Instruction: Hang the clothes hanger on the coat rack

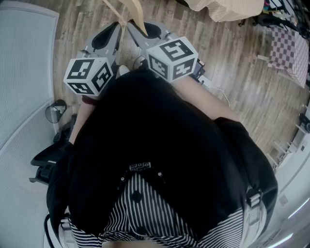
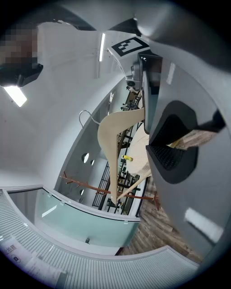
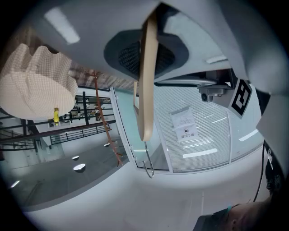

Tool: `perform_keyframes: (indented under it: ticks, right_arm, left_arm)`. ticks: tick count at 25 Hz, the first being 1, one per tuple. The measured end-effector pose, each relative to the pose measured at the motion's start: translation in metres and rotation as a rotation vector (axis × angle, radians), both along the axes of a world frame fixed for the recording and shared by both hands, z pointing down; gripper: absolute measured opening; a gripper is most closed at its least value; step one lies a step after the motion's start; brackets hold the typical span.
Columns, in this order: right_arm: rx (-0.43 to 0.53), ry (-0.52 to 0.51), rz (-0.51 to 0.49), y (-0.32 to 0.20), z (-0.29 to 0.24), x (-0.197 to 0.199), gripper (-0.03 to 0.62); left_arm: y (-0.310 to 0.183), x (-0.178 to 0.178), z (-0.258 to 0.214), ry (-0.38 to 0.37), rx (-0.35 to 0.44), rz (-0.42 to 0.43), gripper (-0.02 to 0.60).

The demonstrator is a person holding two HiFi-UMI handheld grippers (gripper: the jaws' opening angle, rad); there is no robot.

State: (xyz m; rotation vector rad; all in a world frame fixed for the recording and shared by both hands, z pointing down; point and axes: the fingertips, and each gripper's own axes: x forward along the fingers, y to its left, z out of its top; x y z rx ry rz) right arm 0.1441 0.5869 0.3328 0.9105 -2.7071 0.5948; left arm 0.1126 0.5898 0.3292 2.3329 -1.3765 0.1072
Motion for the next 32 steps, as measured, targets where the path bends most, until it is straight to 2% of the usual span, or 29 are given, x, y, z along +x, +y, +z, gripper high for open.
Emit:
perform_keyframes:
  ticks: [4,8,16,23,32]
  right_arm:
    - [-0.014,-0.014,0.024,-0.01,-0.002,0.012,0.017]
    - [-0.03,-0.025,0.034,-0.017,0.0,0.025,0.017]
    - [-0.021,-0.036,-0.021,-0.017,0.004,0.023,0.017]
    - [0.004,-0.06,-0.056,-0.051,-0.006,0.057,0.017]
    - [0.005,-0.072,-0.076,-0.074,-0.001,0.079,0.017]
  left_arm:
    - [-0.001,0.019,0.001,-0.02,0.005,0.035,-0.011]
    - [0.001,0.036,0.003,0.002,-0.005,0.054,-0.011]
    - [-0.001,0.033,0.005,-0.026,0.007,0.01,-0.011]
    - [-0.038,0.069,-0.004,-0.067,0.031,-0.017,-0.01]
    - [-0.062,0.087,0.001,-0.08,0.029,-0.052,-0.01]
